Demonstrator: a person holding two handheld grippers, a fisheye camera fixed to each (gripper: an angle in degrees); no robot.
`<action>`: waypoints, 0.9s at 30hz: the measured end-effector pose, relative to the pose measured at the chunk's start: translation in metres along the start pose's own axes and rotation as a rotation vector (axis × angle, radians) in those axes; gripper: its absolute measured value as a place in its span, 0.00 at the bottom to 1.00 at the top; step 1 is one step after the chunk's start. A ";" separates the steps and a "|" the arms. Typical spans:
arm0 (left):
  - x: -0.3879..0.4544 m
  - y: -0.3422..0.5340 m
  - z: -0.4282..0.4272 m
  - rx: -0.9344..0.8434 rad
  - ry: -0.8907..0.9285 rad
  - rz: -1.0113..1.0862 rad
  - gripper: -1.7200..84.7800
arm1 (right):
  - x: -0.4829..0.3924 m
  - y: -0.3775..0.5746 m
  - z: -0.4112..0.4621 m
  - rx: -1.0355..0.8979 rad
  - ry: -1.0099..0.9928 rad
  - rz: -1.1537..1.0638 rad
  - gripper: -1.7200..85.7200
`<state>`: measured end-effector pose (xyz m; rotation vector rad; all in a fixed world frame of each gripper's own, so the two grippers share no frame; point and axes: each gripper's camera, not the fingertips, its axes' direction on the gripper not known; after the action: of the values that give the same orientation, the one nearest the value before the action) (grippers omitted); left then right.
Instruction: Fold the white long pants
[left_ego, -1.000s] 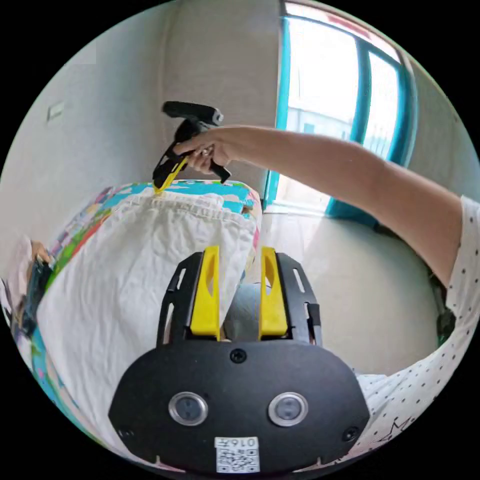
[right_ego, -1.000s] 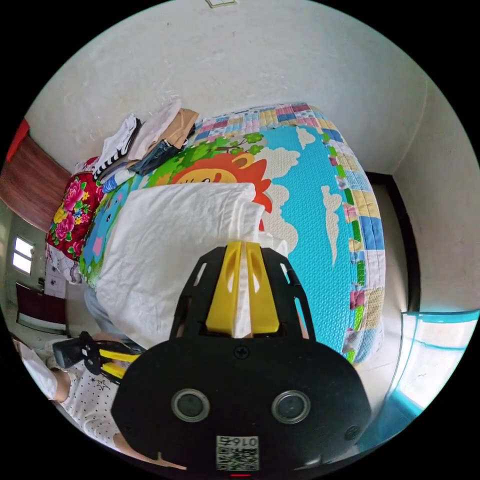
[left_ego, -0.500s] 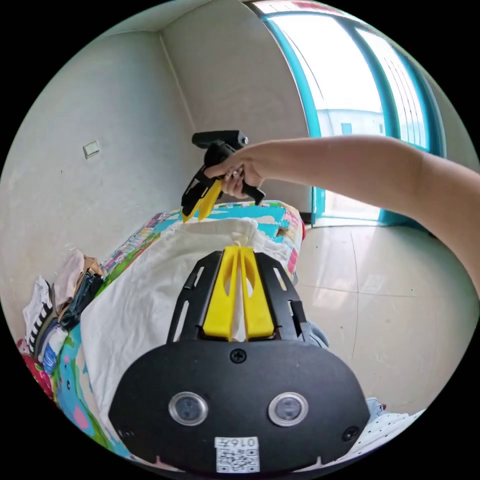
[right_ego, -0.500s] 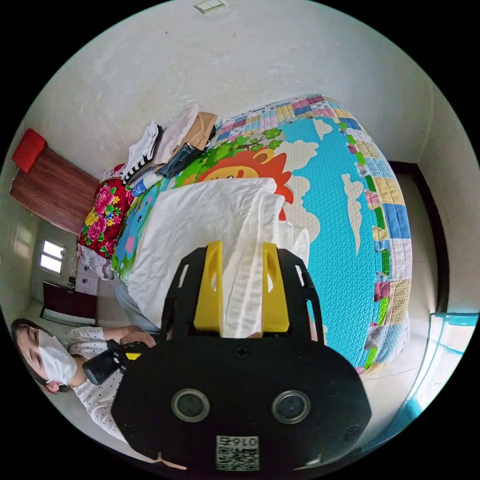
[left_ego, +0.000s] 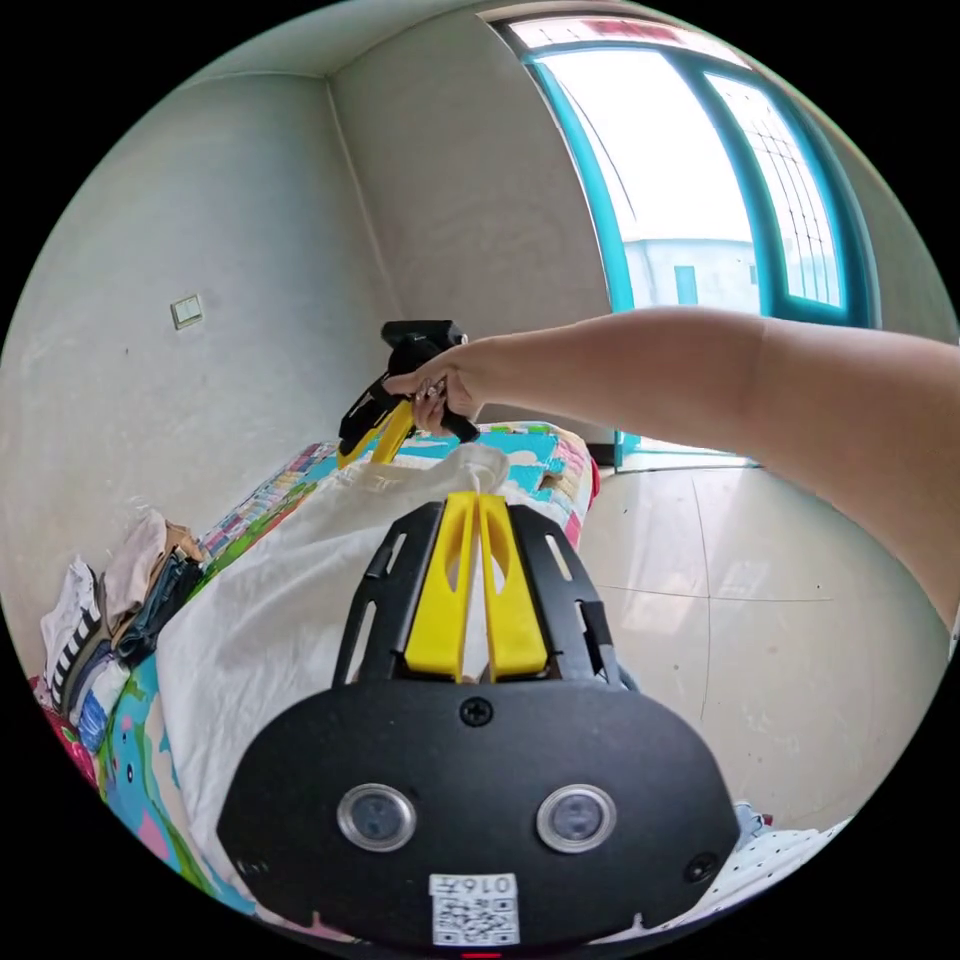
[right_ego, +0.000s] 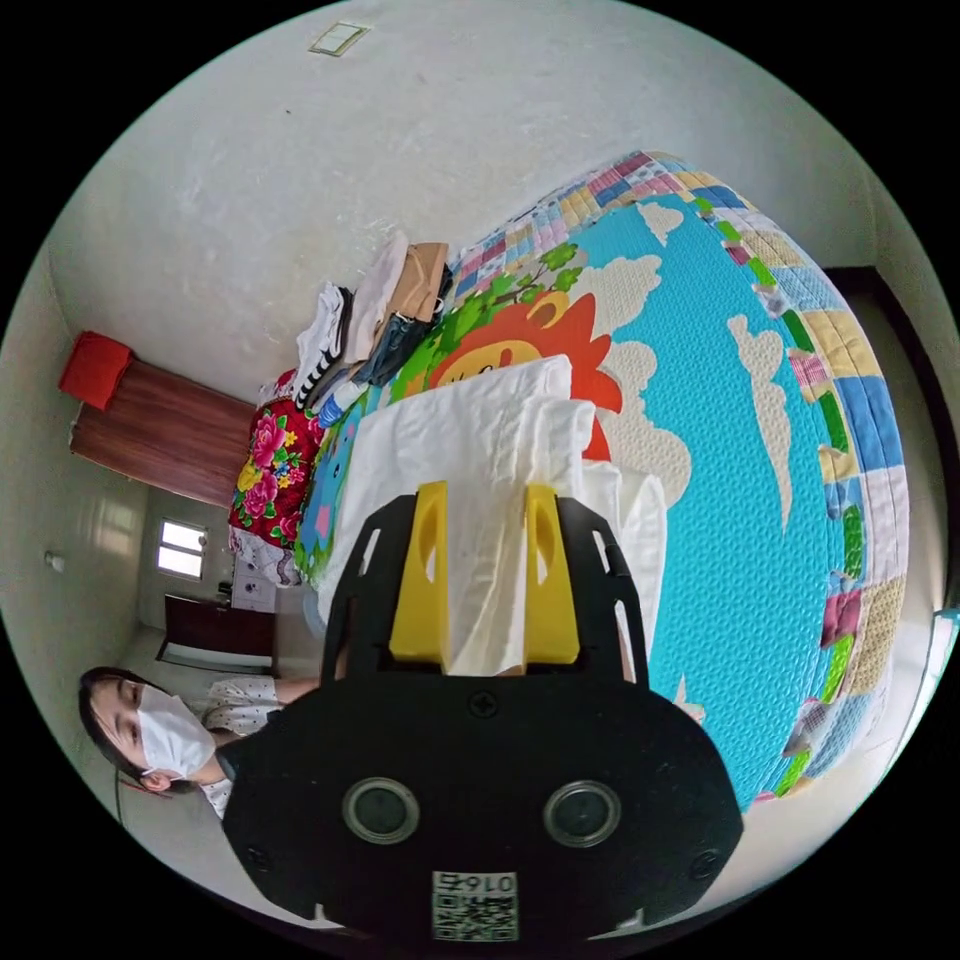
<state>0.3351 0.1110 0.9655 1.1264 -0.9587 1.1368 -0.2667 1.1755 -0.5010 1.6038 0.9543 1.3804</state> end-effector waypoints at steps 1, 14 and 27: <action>0.001 -0.001 0.000 -0.001 -0.002 -0.001 0.01 | -0.003 -0.006 0.005 0.000 0.019 -0.002 0.14; -0.003 -0.036 -0.032 0.019 0.001 0.012 0.01 | -0.072 -0.010 -0.009 0.147 0.236 -0.185 0.03; -0.014 -0.040 0.050 -0.166 0.107 0.069 0.01 | -0.044 0.014 -0.026 0.223 0.266 -0.133 0.03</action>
<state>0.3711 0.0570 0.9548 0.8963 -0.9951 1.1390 -0.2976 1.1323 -0.5036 1.5065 1.3906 1.4583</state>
